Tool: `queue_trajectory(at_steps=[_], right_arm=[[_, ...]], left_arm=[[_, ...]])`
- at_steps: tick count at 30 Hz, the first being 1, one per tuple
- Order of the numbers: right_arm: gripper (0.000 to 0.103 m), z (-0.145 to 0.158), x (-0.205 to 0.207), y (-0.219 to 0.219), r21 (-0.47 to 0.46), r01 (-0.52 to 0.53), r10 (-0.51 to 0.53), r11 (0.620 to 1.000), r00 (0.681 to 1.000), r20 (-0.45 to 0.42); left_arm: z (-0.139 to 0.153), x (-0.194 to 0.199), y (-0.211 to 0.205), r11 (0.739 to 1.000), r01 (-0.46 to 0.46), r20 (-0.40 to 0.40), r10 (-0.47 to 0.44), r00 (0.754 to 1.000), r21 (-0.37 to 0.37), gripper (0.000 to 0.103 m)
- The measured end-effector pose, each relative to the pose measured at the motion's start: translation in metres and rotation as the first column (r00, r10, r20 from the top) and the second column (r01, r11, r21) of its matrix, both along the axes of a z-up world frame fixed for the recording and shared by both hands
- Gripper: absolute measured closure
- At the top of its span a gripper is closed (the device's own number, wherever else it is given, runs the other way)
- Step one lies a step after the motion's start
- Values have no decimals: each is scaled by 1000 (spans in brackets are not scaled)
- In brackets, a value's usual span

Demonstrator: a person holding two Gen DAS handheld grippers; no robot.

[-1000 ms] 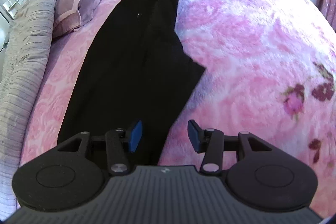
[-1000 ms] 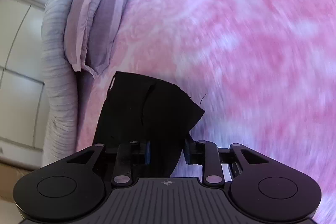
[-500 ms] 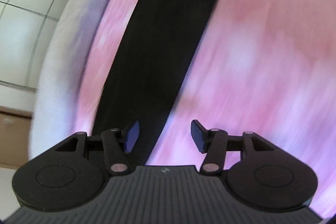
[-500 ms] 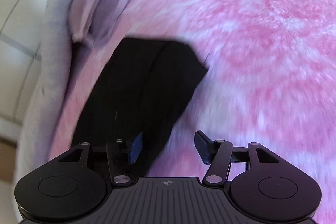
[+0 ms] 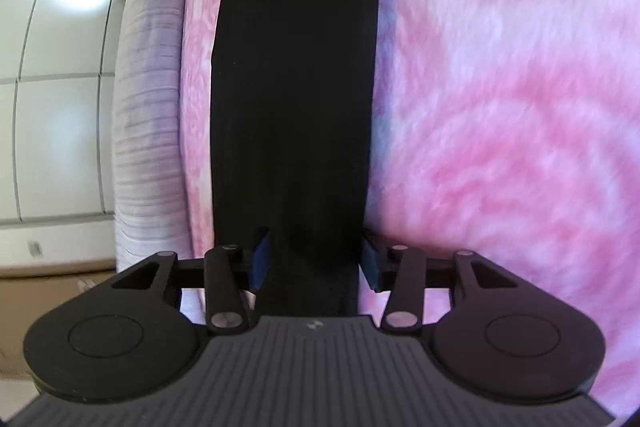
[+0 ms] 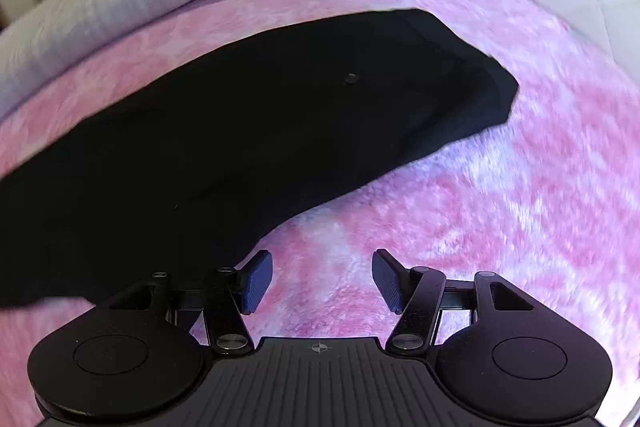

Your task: Fold clothes

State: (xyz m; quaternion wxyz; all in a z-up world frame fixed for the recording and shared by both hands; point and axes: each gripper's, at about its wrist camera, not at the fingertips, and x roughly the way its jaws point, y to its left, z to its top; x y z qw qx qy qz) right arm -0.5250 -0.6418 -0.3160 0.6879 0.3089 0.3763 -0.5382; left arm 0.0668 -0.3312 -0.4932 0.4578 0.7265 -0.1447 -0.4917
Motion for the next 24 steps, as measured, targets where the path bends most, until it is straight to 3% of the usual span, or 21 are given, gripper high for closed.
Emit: queue_trajectory(at_steps=[1,3,5,9,11,13,14,16,17,19,21,23,24], right_arm=[[44,3,5,2,-7,-12,12,1000,1000,-24],[44,10,17,8,-33,-60,59,998,997,-47],[43,13,32,18,-56,-126,120,990,989,-89],[43,13,66,43,-80,-260,243,962,954,-177],[43,11,86,57,-90,-338,312,937,924,-222],[43,11,113,77,-104,-436,402,894,882,-244],[42,11,130,91,-105,-494,461,863,855,-237],[42,8,169,120,-116,-616,579,779,779,-241],[41,4,194,138,-127,-682,644,720,725,-243],[41,-3,243,172,-150,-790,751,595,613,-248],[41,-13,298,207,-183,-868,830,462,495,-257],[41,-23,354,239,-215,-920,883,327,378,-277],[42,-28,380,254,-227,-936,897,270,330,-294]], left_arm=[[-1,4,-1,1000,2,8,-2,1000,2,66],[-5,11,-1,1000,-2,27,1,1000,17,85],[-6,21,0,999,-27,25,26,999,36,93],[0,35,2,996,-76,-11,76,997,41,98],[9,44,3,986,-164,-62,165,984,12,94],[18,53,4,967,-253,-115,250,961,-12,83],[23,57,4,955,-297,-143,291,946,-23,67],[32,66,5,923,-384,-198,369,908,-39,61],[37,70,6,903,-428,-227,408,885,-46,61],[51,84,13,826,-560,-315,516,797,-65,61],[68,97,24,730,-681,-442,593,673,-57,61],[84,108,50,625,-780,-562,635,530,-29,60],[90,111,55,595,-804,-597,638,487,-19,59]])
